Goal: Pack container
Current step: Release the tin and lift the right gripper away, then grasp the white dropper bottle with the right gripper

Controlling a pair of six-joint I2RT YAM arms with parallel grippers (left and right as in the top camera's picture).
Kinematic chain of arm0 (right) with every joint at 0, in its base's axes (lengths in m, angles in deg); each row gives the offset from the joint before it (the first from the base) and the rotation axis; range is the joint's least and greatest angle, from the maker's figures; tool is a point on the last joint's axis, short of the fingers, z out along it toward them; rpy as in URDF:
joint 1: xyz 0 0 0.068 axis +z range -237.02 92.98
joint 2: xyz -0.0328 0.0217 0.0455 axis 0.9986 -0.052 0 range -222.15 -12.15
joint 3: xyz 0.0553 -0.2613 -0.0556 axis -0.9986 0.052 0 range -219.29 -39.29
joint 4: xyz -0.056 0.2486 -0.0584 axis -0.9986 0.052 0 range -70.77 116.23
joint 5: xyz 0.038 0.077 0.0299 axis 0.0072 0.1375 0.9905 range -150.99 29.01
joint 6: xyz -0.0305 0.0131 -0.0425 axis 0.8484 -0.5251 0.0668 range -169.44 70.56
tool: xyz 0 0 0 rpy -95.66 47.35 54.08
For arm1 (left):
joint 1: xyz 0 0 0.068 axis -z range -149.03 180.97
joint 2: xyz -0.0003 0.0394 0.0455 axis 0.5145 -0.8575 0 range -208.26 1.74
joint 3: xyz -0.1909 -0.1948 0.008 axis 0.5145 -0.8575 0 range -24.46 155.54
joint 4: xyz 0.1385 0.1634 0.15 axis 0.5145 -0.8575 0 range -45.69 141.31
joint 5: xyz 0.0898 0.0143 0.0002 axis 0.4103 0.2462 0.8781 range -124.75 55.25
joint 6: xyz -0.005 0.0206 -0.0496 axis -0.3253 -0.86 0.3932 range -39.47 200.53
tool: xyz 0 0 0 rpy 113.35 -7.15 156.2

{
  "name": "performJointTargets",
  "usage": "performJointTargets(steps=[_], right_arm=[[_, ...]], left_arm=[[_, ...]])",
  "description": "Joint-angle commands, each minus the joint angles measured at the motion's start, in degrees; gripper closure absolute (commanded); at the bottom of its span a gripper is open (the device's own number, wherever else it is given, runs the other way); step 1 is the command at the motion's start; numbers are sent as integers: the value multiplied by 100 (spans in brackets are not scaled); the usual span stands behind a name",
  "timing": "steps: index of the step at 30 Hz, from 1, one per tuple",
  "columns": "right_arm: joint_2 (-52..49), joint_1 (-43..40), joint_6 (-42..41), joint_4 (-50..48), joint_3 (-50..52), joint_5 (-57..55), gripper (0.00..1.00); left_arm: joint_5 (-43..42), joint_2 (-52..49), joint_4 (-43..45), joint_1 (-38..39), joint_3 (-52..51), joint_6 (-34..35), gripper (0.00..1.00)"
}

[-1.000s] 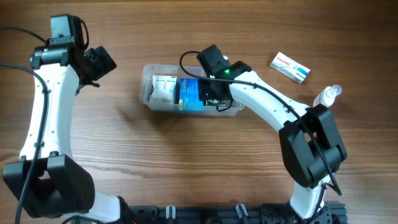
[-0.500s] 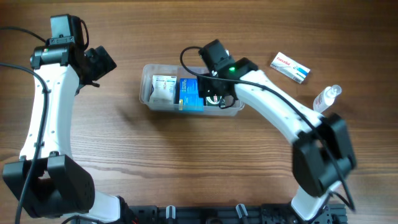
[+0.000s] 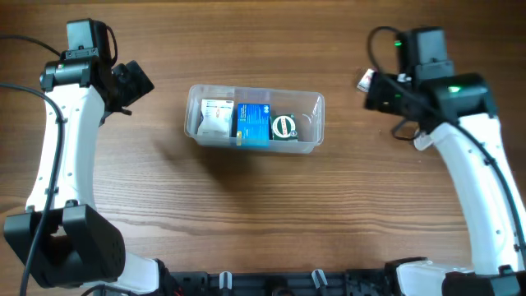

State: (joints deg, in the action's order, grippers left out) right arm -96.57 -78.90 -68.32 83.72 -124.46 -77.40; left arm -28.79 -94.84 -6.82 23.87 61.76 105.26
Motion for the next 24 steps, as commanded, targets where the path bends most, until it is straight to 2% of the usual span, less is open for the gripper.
performJointTargets(steps=[1, 6, 11, 24], right_arm=[[-11, -693, 66, -13, 103, -260, 0], [-247, -1532, 109, -111, 175, -210, 0], [-538, -2050, 590, -424, 404, 238, 0], [-1381, -2435, 1523, -1534, 1309, 1394, 0]], left_arm=[[-11, 4, 0, -22, 15, -28, 0], [-11, 4, 0, -22, 15, -31, 0], [-11, 4, 0, -22, 15, -31, 0], [-11, 4, 0, -22, 15, -28, 0]])
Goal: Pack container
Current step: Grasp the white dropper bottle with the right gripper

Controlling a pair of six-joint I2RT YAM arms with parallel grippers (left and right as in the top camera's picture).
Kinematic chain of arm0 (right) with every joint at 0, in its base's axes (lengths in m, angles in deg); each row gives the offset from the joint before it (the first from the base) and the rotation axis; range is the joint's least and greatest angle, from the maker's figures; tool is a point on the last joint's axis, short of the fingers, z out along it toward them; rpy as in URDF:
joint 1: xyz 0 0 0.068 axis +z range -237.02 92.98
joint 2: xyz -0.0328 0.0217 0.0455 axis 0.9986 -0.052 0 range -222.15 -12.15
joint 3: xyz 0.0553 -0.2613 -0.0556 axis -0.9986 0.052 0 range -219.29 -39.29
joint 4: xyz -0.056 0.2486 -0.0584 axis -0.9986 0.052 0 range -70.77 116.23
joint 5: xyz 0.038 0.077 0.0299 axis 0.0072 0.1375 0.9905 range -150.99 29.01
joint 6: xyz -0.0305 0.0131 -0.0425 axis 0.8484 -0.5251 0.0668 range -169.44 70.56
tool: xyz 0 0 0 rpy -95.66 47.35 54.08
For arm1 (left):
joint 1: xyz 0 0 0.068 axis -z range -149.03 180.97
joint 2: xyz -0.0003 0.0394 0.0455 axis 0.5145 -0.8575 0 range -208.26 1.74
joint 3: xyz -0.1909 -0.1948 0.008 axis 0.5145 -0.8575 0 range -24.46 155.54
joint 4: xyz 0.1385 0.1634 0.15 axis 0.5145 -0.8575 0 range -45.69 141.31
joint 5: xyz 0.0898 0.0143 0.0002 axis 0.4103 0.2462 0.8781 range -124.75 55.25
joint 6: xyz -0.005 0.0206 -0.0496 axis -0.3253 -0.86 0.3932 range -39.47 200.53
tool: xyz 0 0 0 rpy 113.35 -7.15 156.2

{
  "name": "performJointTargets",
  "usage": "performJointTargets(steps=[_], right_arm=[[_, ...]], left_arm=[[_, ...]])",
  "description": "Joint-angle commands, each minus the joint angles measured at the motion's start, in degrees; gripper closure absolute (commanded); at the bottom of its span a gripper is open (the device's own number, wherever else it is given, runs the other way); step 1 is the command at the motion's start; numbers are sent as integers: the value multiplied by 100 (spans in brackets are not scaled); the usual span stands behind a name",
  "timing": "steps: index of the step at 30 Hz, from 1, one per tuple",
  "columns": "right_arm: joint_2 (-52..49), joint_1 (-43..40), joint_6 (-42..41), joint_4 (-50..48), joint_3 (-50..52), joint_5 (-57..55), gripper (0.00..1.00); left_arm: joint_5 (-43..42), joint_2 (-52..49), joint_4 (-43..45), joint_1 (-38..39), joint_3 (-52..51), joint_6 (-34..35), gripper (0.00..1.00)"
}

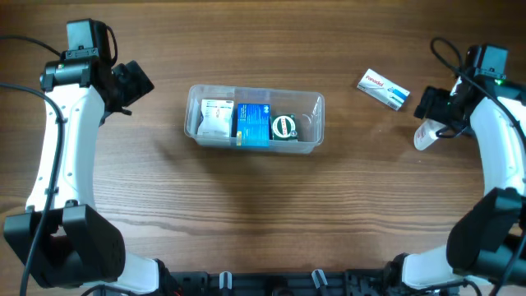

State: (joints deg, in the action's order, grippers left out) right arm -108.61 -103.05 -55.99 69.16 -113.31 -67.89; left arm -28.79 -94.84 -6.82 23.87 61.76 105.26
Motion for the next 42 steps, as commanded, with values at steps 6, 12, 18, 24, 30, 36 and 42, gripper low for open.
performJointTargets(steps=[6, 12, 18, 24, 30, 36, 42], right_arm=[[-479, -20, 208, -195, 328, 442, 1], [-533, -17, 203, -328, 328, 446, 19], [-533, -17, 186, -337, 328, 448, 51], [-531, -17, 155, -334, 251, 664, 75], [-249, -15, 22, 114, -264, 922, 85], [531, 363, -9, 527, -688, 1580, 85], [1241, 1810, -339, 844, -1224, 1600, 85]], left_arm=[[-11, 4, 0, -22, 15, -31, 0], [-11, 4, 0, -22, 15, -28, 0], [-11, 4, 0, -22, 15, -31, 0], [-11, 4, 0, -22, 15, -31, 0], [-11, 4, 0, -22, 15, -31, 0], [-11, 4, 0, -22, 15, -31, 0], [-11, 4, 0, -22, 15, -28, 0]])
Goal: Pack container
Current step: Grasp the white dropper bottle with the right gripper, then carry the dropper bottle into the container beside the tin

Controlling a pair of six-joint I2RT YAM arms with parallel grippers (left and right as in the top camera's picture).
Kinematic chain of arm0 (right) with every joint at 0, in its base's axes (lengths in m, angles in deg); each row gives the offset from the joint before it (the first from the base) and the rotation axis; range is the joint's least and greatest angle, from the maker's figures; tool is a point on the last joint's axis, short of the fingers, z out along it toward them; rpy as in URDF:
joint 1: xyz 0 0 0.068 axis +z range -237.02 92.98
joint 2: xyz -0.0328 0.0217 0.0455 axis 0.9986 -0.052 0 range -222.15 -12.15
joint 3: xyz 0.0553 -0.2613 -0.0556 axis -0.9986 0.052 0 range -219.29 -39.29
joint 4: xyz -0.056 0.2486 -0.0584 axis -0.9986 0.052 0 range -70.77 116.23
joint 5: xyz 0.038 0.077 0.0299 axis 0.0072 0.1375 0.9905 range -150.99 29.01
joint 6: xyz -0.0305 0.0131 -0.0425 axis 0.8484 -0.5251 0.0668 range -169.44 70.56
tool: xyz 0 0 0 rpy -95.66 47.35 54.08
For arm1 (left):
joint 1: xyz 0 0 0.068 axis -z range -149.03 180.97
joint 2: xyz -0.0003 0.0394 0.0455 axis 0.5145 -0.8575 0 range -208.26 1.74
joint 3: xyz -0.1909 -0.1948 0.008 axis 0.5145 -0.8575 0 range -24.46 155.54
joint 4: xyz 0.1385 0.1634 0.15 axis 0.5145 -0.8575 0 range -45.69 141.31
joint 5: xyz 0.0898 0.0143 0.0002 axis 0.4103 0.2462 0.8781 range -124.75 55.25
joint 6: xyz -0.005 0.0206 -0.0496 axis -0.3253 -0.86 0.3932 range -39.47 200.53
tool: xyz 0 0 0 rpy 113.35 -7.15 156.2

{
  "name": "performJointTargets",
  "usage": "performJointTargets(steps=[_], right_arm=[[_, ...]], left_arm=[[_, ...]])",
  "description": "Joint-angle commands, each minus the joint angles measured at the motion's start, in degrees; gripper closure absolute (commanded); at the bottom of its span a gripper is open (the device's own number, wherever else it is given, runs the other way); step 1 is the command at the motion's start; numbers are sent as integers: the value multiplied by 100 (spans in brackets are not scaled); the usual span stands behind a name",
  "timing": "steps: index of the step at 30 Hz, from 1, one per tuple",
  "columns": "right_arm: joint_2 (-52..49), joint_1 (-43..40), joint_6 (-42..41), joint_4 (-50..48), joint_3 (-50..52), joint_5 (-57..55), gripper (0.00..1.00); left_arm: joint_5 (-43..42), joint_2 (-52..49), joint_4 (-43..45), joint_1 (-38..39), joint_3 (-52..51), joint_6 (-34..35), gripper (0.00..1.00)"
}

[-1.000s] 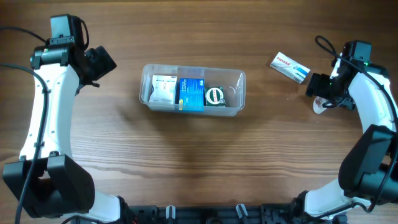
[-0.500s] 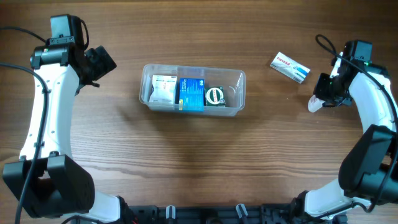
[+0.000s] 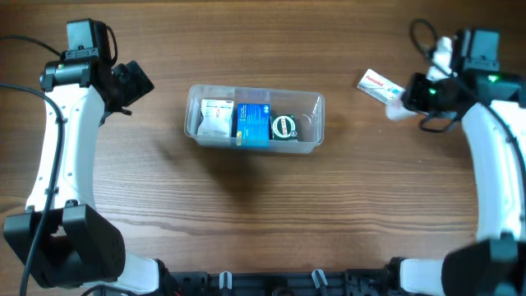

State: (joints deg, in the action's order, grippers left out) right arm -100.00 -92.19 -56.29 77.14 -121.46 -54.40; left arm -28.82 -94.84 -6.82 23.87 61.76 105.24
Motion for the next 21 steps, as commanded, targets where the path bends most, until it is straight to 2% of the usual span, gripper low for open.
performJointTargets(steps=[1, 5, 10, 14, 21], right_arm=[[448, 1088, -404, 35, -494, 203, 86], [448, 2225, -966, -162, -535, -459, 86], [-76, 3097, -1307, -306, -535, -855, 85], [-627, 3346, -1314, -348, -535, -1355, 85], [-1320, 3344, -1434, -426, -535, -1530, 85]], left_arm=[[-9, 4, 0, -22, 15, -26, 0], [-9, 4, 0, -22, 15, -26, 0], [-9, 4, 0, -22, 15, -28, 0], [-9, 4, 0, -22, 15, -26, 0], [-9, 4, 0, -22, 15, -26, 0]])
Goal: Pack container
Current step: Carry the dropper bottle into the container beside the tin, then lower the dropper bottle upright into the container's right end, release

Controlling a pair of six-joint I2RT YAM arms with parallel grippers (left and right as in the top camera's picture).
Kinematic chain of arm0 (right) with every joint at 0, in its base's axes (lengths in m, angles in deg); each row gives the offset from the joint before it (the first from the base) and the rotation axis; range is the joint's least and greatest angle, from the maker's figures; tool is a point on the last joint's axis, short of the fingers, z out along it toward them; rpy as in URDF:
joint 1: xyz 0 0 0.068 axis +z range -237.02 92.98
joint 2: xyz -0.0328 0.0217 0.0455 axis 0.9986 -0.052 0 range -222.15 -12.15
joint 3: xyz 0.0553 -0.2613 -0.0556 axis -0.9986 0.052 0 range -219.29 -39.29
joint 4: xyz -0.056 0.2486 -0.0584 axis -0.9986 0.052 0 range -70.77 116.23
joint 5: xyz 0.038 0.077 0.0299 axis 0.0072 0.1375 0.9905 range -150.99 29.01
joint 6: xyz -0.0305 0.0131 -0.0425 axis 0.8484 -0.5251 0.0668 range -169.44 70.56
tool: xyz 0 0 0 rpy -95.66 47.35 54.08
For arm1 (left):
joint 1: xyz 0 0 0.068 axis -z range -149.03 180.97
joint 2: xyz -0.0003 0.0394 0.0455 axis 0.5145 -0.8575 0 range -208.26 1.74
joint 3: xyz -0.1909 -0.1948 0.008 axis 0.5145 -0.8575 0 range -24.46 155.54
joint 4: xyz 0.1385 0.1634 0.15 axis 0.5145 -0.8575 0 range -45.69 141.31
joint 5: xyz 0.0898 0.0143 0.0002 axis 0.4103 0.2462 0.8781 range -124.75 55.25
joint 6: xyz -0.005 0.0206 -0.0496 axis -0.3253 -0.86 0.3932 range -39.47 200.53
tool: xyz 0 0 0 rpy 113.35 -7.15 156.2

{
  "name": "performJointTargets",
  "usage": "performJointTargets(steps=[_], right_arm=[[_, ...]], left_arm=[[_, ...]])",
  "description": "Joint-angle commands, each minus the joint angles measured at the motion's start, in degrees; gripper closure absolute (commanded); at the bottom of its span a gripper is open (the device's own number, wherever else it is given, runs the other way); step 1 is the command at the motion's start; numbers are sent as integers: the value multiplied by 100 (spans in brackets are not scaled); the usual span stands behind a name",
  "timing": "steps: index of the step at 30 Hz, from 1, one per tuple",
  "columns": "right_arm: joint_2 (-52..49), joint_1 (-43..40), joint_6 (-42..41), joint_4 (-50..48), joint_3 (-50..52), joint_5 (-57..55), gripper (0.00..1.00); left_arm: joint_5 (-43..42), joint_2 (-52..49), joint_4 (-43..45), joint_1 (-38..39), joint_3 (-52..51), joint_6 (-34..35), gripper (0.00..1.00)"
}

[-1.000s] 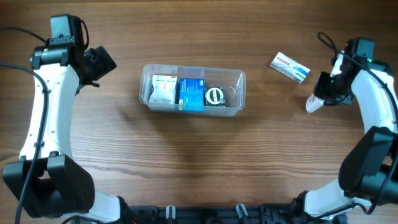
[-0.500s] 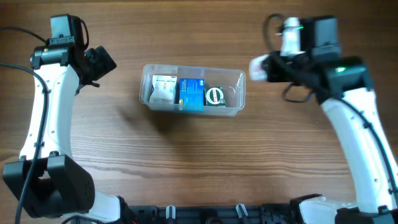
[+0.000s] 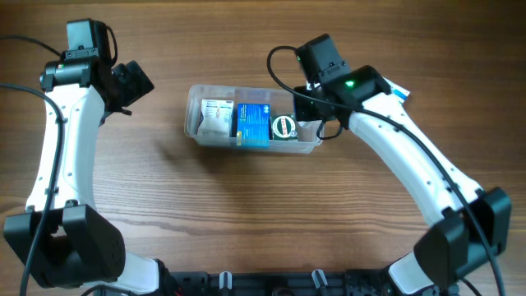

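The clear container (image 3: 197,123) lies mid-table. It holds a white packet (image 3: 215,117) at its left end, then a blue box (image 3: 253,123), then a round green tin (image 3: 283,125). My right gripper (image 3: 306,115) hangs over the container's right end, pointing down, its fingers mostly hidden under the wrist. A white tube (image 3: 310,127) shows just below it inside that end, and the gripper looks shut on it. My left gripper (image 3: 134,83) stays at the far left, away from the container. Its jaws are too dark to read.
A small white box with red and blue print (image 3: 400,92) lies on the table at the right, mostly covered by my right arm. The right arm stretches from the lower right corner across to the container.
My right gripper was by the small box at the right with the white tube; it is now over the right end of the container. The left arm has not moved.
My right gripper first hung over the small box while the white tube lay further right. Then it was at the tube near the right edge. Later it held the tube up beside the box, and now the tube is at the container's right end.
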State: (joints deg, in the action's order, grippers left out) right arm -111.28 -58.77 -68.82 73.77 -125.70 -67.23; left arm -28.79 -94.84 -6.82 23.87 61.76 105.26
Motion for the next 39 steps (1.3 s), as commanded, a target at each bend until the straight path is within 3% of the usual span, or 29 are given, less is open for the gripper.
performJointTargets(steps=[1, 9, 28, 39], right_arm=[[-280, 4, -184, -111, -111, -258, 85], [-927, 4, -470, -308, -109, -337, 85], [-1154, 9, -824, -315, 96, -577, 84], [-1156, 9, -828, -337, 105, -527, 56]], left_arm=[[-11, 4, 0, -22, 15, -28, 0], [-11, 4, 0, -22, 15, -28, 0], [-11, 4, 0, -22, 15, -31, 0], [-11, 4, 0, -22, 15, -31, 0]])
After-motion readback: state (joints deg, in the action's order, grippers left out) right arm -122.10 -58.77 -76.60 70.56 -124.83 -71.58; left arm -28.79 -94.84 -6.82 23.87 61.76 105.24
